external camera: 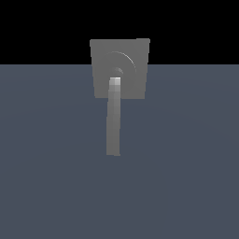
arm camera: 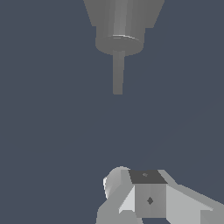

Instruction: Turn on the faucet by rotating a designated handle.

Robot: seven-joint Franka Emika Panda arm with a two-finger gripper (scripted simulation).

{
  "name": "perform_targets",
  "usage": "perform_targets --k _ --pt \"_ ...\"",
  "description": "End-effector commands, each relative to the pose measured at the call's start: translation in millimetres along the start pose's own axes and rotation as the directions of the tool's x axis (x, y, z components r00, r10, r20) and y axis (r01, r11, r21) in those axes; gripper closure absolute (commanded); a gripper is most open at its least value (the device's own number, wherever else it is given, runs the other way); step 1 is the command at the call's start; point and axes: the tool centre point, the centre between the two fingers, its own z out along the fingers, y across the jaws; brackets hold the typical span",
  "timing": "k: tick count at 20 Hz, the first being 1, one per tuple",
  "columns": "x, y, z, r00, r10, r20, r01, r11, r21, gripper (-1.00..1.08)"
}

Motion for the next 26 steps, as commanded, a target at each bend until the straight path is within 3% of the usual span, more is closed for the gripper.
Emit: perform_targets --k 1,10,15,21,26 --pt "0.0 0.0 0.0 1.0 0.0 0.0 0.0 1.0 0.0 1.08" --pt "8.2 1.7 -2.0 0.999 0.034 -0.008 -0.034 0.998 0.044 1.08" --pt "7.9 1.8 -2.7 1.0 0.021 -0.015 -0.02 0.999 0.026 1.08" --pt "8.7 2.7 -7.6 0.998 -0.045 -0.046 0.043 0.997 -0.063 1.08" --pt "10.0 3.1 -16.0 0.987 -0.144 -0.07 0.128 0.972 -0.198 1.08"
